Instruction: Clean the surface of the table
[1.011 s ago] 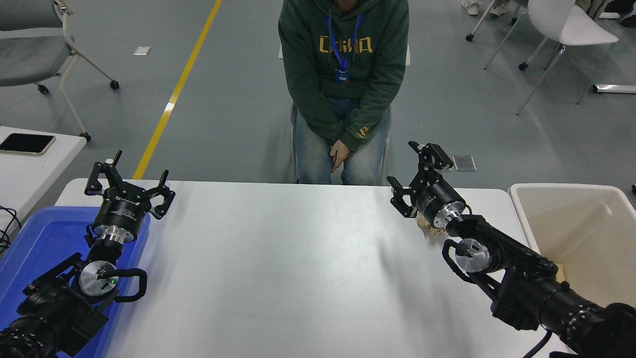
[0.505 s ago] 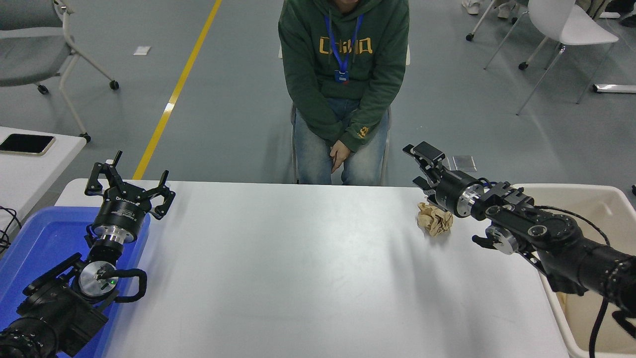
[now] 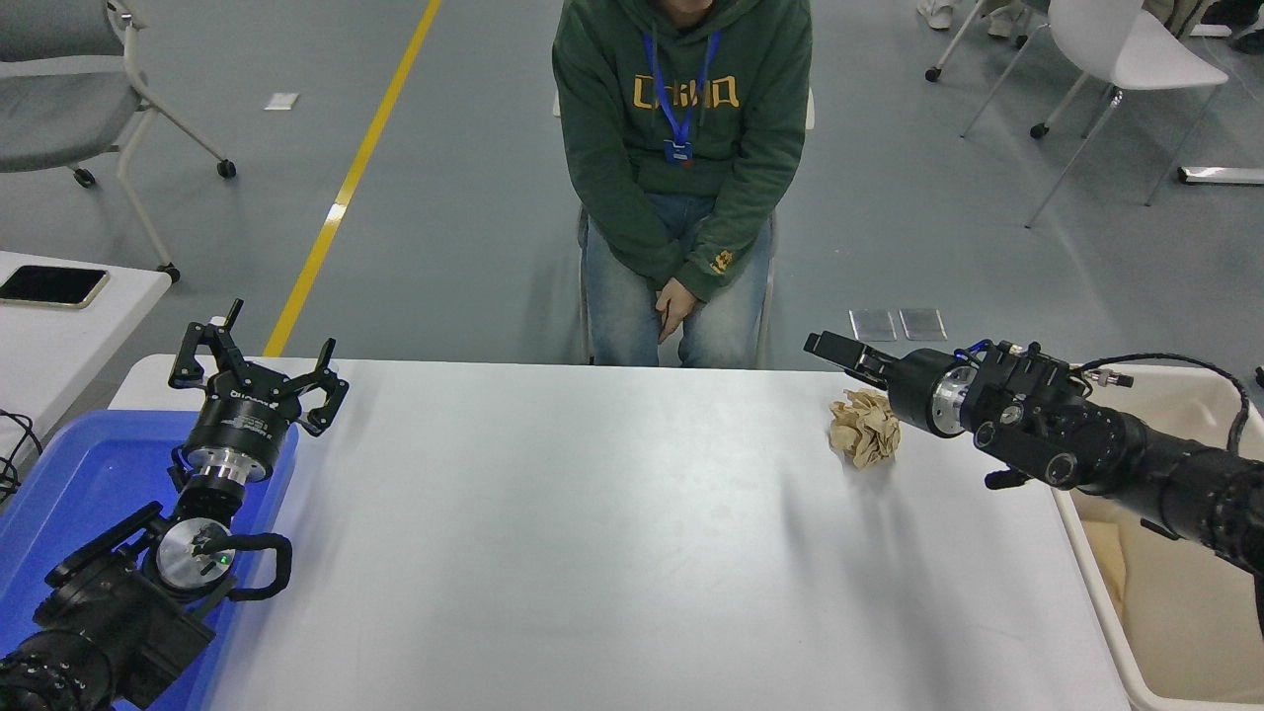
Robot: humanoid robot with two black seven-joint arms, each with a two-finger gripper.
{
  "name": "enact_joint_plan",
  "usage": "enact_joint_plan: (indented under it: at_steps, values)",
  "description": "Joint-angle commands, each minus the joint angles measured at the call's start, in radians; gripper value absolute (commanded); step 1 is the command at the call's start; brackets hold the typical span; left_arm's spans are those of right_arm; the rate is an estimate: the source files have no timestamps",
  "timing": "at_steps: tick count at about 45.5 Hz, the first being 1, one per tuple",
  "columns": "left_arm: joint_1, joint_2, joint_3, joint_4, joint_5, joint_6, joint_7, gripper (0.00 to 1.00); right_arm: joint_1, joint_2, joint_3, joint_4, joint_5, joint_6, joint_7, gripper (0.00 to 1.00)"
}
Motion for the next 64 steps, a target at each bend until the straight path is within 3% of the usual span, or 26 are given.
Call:
enact_joint_plan:
  at_steps: [1,11,52,64]
  values:
    - [0.0,0.0,0.0,-0.001,0.0,-0.002,0.0,1.0,-0.019,0.107,-0.189,-0.155,-0.057,-0.005,0.001,0.98]
    - [0.0,0.0,0.0,0.0,0.0,-0.002,0.0,1.0,-0.073,0.195,-0.24,-0.323,-0.14,0.002,0.001,0.98]
    - [0.0,0.0,0.0,0.0,0.0,0.0,0.0,1.0,-0.185,0.195,-0.305,-0.431,-0.212,0.112,-0.013,0.98]
    - [0.0,0.0,0.0,-0.001,0.0,0.0,0.0,1.0,-0.177,0.195,-0.295,-0.431,-0.203,0.12,-0.016,0.7]
